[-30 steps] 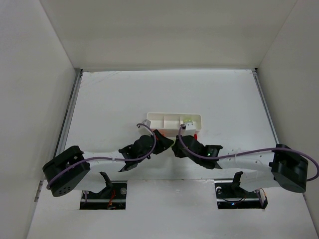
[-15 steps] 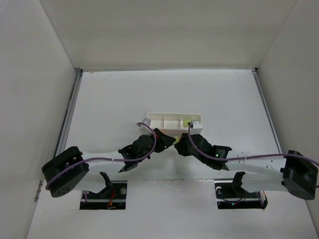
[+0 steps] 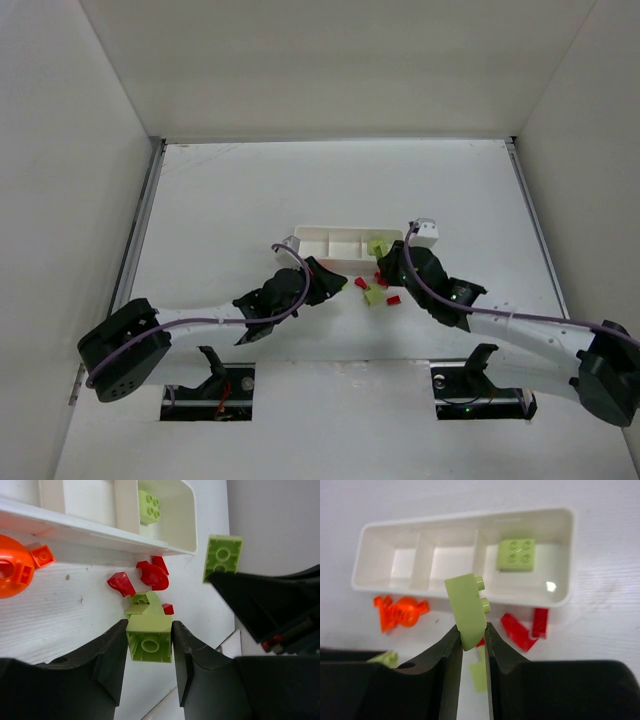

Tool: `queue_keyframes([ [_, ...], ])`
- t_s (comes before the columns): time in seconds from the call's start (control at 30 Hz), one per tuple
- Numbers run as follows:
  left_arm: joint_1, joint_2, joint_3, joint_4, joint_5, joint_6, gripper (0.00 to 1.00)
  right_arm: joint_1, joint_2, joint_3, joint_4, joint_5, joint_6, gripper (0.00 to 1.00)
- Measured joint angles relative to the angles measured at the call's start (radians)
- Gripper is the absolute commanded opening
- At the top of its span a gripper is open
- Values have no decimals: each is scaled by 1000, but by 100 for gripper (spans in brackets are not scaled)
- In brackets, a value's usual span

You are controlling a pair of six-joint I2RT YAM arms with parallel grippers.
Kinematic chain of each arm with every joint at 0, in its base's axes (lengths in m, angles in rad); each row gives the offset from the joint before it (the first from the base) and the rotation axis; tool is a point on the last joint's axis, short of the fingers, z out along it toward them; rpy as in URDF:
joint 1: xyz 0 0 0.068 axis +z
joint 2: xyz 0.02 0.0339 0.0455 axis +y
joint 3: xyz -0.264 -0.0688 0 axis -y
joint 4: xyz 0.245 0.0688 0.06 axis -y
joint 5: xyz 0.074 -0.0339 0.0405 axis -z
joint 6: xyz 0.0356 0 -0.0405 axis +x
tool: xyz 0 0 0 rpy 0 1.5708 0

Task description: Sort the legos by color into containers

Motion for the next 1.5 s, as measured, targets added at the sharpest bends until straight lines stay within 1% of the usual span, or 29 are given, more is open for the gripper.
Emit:
queue_keyframes([
  [0.13,13,-3,32,-43,-5,32,14,-117,79,54,0,9,-37,25],
  [0.23,16,-3,72,-66,-14,66,15,-161,144,77,2,9,-60,29],
  [0.27,16,-3,86,-74,-18,78,15,-169,162,79,3,8,-66,31],
  [0.4,17,8,150,-97,-37,130,15,-183,193,79,4,-5,-84,50],
  [0.5,18,47,201,-106,-50,166,15,-185,188,79,11,-14,-94,57],
  [0.6,23,100,254,-119,-57,199,15,-189,148,77,13,-19,-100,56],
  [0.67,27,149,302,-135,-58,221,15,-189,89,63,27,-19,-100,52],
  [0.7,29,176,330,-142,-59,234,15,-189,56,53,32,-19,-98,48],
  [0.77,29,231,392,-157,-62,266,16,-189,-12,25,38,-18,-89,35],
  [0.83,29,292,460,-168,-65,303,16,-189,-72,-14,43,-17,-71,28],
  [0.9,29,357,535,-184,-70,346,17,-189,-124,-55,39,-10,-46,27],
  [0.97,29,417,597,-195,-77,386,18,-189,-164,-87,29,-2,-25,28],
  [1.07,29,500,671,-222,-85,436,19,-188,-216,-110,-3,8,3,35],
  [1.17,29,565,724,-254,-90,468,22,-174,-249,-111,-23,13,21,44],
  [1.23,29,594,744,-274,-91,483,28,-149,-258,-111,-36,14,29,51],
  [1.3,29,613,758,-289,-93,496,39,-111,-254,-111,-51,17,33,56],
  [1.37,29,618,763,-298,-94,504,45,-66,-243,-111,-66,16,34,60],
  [1.5,37,617,764,-299,-98,509,48,8,-204,-111,-83,14,34,69],
])
